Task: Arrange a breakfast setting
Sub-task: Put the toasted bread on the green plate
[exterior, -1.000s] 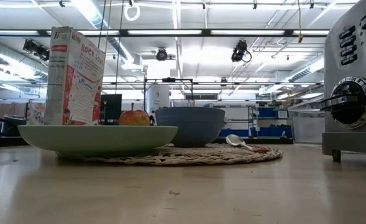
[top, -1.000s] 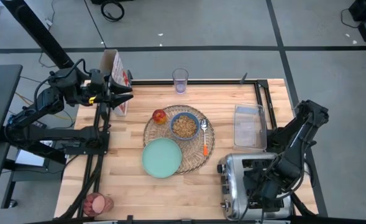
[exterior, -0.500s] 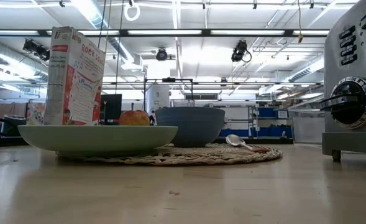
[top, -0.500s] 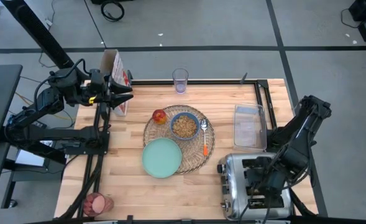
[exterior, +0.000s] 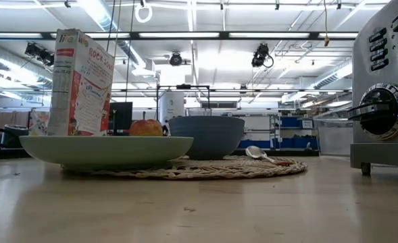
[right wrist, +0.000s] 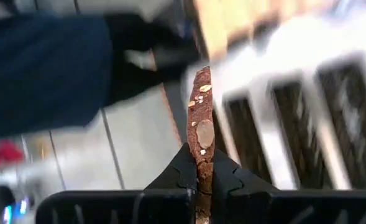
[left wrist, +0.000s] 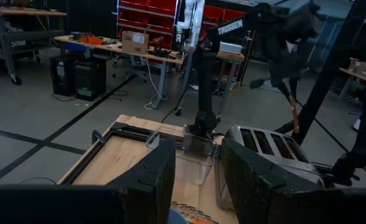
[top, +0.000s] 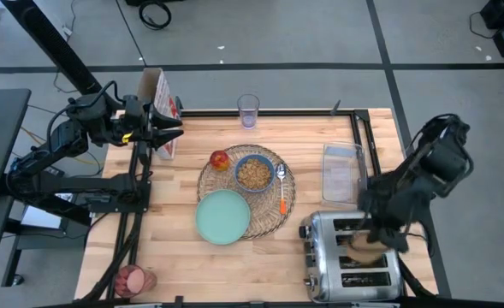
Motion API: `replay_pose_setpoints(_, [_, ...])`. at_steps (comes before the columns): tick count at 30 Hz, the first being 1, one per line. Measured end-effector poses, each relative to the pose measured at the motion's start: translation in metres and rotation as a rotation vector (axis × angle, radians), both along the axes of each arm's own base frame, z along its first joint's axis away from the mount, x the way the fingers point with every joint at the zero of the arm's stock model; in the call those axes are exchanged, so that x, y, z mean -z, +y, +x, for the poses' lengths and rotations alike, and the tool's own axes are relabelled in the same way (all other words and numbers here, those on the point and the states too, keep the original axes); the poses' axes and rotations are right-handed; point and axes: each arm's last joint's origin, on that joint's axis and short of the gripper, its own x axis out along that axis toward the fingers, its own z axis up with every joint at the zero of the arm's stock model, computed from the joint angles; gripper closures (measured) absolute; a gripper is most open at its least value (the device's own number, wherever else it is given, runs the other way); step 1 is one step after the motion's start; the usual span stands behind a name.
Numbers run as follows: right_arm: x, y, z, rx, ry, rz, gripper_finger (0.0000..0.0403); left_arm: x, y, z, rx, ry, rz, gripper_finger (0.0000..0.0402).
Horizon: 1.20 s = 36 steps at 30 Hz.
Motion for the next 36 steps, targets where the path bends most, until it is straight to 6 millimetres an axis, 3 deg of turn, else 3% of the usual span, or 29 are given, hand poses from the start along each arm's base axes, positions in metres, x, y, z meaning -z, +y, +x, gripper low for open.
replay_pose_setpoints(4, [-0.006,-0.015,0.012,0.088,-0.174,-0.093,0.0391,0.000,0.000,0.000,0.000,-0.006,-0.006,0.0265])
replay_pose_setpoints(7, [-0.003,-0.022,0.035,0.094,-0.280,-0.215,0.0391,-0.006,-0.001,0.000,0.035,-0.067,-0.049,0.0265])
replay_pose_setpoints(12, [0.009,-0.026,0.094,0.023,-0.441,-0.375,0.0391,-0.015,-0.011,0.005,0.157,-0.155,-0.021,0.0265])
replay_pose_setpoints(18, [0.036,-0.029,0.175,-0.103,-0.642,-0.595,0.0391,-0.016,-0.023,0.007,0.264,-0.171,0.010,0.0265])
replay_pose_setpoints(22, [0.062,-0.027,0.220,-0.232,-0.756,-0.774,0.0391,-0.016,-0.027,0.007,0.301,-0.168,0.004,0.0265])
replay_pose_setpoints(27, [0.101,-0.025,0.264,-0.353,-0.784,-0.966,0.0391,-0.010,-0.028,0.008,0.304,-0.105,-0.014,0.0265])
replay_pose_setpoints(36, [0.188,-0.010,0.305,-0.742,-0.621,-1.361,0.0391,0.002,-0.028,0.008,0.319,0.013,-0.057,0.0265])
